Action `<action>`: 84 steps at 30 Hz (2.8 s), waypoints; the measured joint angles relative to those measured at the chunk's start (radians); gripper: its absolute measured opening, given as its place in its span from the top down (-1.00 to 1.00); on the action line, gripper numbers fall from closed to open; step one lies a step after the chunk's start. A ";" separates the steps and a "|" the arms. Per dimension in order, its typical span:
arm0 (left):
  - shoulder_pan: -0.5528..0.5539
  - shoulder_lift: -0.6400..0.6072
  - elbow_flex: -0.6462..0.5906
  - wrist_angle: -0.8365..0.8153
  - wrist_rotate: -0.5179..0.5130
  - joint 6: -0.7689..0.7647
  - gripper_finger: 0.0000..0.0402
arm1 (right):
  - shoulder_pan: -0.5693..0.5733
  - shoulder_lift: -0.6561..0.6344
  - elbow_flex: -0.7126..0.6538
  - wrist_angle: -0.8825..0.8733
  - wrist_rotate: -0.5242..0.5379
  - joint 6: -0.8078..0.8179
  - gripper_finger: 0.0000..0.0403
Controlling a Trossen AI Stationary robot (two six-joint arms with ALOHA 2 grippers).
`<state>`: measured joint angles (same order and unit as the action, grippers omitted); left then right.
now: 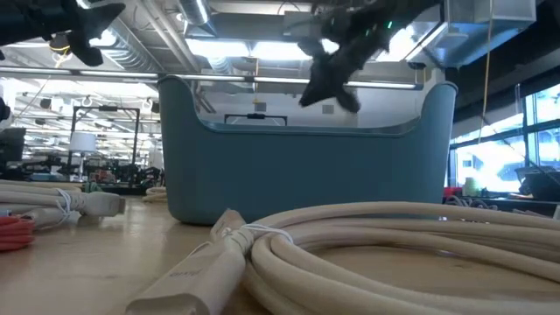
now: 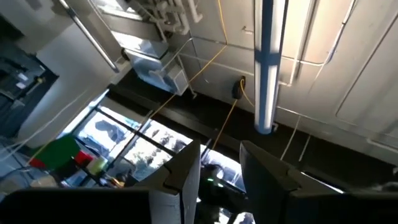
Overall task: Pick & Place USB Port
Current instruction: Put the white charger cable into the transparent bin
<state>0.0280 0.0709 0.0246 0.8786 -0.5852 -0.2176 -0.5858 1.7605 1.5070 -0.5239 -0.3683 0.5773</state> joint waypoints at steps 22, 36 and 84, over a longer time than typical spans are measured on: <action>0.000 0.027 0.000 0.008 -0.052 -0.051 0.48 | 0.040 0.347 0.760 -0.517 0.391 -0.218 0.83; 0.000 0.030 0.001 -0.007 -0.052 -0.109 0.48 | 0.006 0.431 0.471 -0.599 0.254 -0.097 0.83; 0.000 0.030 0.001 -0.102 -0.032 -0.208 0.48 | 0.027 0.564 0.356 -0.284 0.215 -0.001 0.04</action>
<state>0.0280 0.1009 0.0254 0.7761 -0.6173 -0.4252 -0.5592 2.3245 1.8626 -0.8078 -0.1532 0.5765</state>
